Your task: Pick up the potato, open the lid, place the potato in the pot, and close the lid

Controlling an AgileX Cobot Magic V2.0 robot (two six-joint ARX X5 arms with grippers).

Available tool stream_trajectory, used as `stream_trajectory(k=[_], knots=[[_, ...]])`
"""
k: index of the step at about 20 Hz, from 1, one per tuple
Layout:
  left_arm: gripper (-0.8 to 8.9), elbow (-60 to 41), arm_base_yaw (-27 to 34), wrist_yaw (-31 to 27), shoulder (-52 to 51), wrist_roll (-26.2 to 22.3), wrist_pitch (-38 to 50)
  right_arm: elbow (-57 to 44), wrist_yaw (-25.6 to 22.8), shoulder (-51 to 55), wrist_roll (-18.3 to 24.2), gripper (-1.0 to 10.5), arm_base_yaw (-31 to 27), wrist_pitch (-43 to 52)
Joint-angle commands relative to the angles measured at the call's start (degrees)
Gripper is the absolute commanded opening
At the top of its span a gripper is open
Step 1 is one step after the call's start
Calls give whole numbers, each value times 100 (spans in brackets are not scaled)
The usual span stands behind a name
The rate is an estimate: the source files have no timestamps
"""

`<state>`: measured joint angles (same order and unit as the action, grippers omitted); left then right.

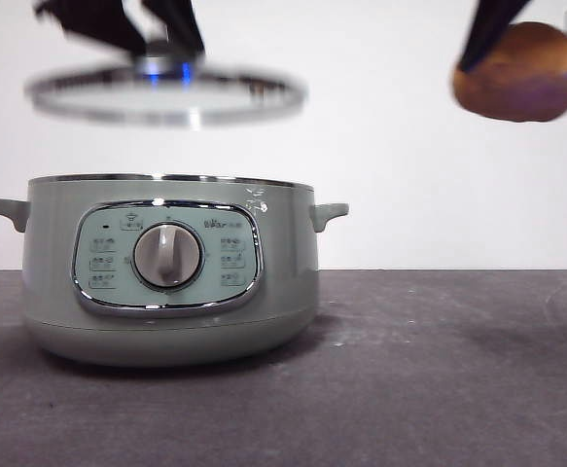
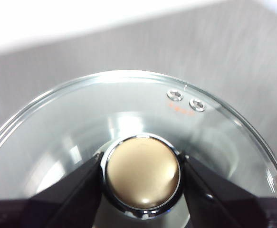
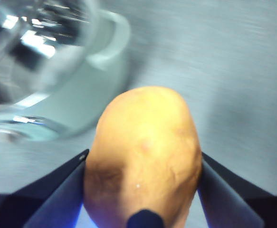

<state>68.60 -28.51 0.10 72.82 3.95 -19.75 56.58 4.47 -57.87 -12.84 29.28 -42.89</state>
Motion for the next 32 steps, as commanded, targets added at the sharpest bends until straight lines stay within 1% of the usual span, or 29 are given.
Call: stream_trajectory(k=[1, 2, 4, 8, 10, 12, 16, 18, 20, 22, 23, 26, 30, 32], knots=[[-8, 304, -2, -11, -553, -278, 31, 208, 328, -334, -37, -12, 39, 205], [-8, 402, -2, -28, -782, -308, -127, 365, 448, -553, -35, -12, 103, 245], [-8, 546, -2, -168, -1266, -402, -448, 796, 461, -1069, 39, -12, 267, 260], [-9, 584, -2, -671, -2245, -566, -981, 1875, 461, -2267, 372, -12, 643, 260], [-9, 584, -2, -1012, -2645, -573, -1250, 2455, 459, -2881, 555, -12, 828, 256], [-8, 584, -2, -1239, -3010, -575, -1451, 3058, 459, -3497, 651, -12, 1003, 256], [-8, 584, -2, -1357, -3593, -566, -1770, 4111, 448, -4680, 914, -12, 1305, 203], [-9, 584, -2, -1357, -3751, -566, -1917, 4468, 407, -5219, 1178, -12, 1412, 205], [-8, 584, -2, -1360, -3779, -566, -2065, 4763, 339, -5748, 1515, -12, 1508, 205], [-8, 584, -2, -1360, -3779, -566, -2127, 4944, -96, -6170, 1834, -12, 1593, 199], [-9, 584, -2, -1360, -3777, -564, -2131, 4957, -205, -6295, 1945, -12, 1602, 216], [-8, 584, -2, -1364, -3775, -566, -2197, 4957, -199, -6603, 2068, -12, 1620, 186], [-8, 584, -2, -1368, -3773, -566, -2293, 4957, -181, -6677, 2304, -8, 1617, 85], [-9, 584, -2, -1368, -3773, -566, -2295, 4957, -177, -6677, 2302, 13, 1617, 31]])
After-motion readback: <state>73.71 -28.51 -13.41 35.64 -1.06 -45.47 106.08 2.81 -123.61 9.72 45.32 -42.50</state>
